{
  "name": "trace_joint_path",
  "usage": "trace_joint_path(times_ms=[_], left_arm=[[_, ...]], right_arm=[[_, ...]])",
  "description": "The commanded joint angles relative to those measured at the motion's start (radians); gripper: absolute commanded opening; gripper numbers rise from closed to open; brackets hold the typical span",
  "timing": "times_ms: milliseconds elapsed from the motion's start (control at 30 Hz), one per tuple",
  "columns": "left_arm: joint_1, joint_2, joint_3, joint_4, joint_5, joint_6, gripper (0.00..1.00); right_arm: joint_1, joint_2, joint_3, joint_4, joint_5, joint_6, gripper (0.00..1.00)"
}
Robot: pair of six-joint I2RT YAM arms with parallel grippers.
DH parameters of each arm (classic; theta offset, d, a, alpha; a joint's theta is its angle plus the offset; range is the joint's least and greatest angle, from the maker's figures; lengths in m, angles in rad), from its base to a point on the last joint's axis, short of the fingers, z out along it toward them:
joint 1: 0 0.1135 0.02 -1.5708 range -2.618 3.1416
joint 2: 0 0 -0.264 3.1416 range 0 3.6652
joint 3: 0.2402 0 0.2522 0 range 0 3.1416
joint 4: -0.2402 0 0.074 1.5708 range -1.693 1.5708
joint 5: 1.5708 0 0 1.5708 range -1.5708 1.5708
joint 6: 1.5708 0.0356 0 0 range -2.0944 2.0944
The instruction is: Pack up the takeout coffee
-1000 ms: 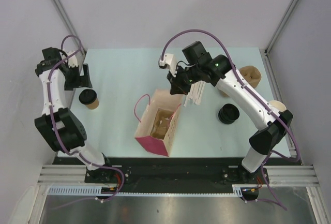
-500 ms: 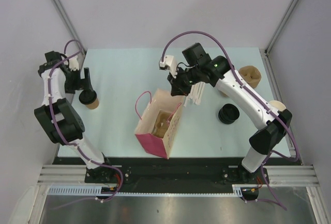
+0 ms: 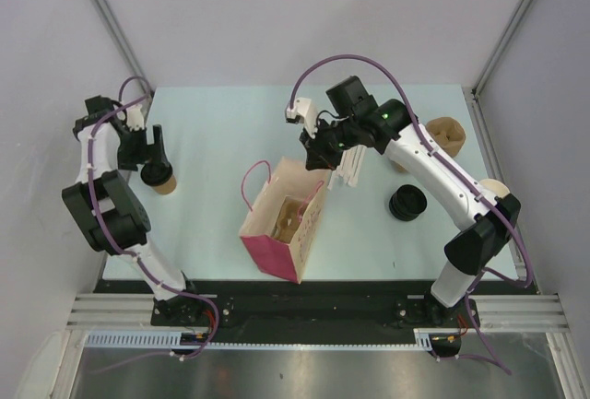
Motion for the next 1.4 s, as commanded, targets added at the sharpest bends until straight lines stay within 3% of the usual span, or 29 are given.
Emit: trace_joint_path(times_ms=[0, 667, 967, 1100, 1367], left_arm=[[0.006, 0.007, -0.013, 0.032, 0.019, -0.01, 0.99], [0.008, 0.061, -0.019, 0.049, 0.02, -0.034, 0.89], [0.008, 0.06, -0.034, 0.039, 0.048, -0.042, 0.73], [0.008, 0.026, -0.026, 0.018, 0.085, -0.024, 0.56], [-0.018, -0.092, 0.004, -0.046, 0.145, 0.039, 0.36]], right_arm=[[-0.005, -0.034, -0.001, 0.029, -0.029, 0.002, 0.0], [-0.009, -0.028, -0.006, 0.029, -0.033, 0.002, 0.0], [-0.012, -0.028, -0.009, 0.026, -0.036, 0.004, 0.0], [-0.014, -0.031, -0.007, 0.026, -0.036, 0.005, 0.0], [-0.02, -0.028, -0.01, 0.032, -0.032, 0.02, 0.0]])
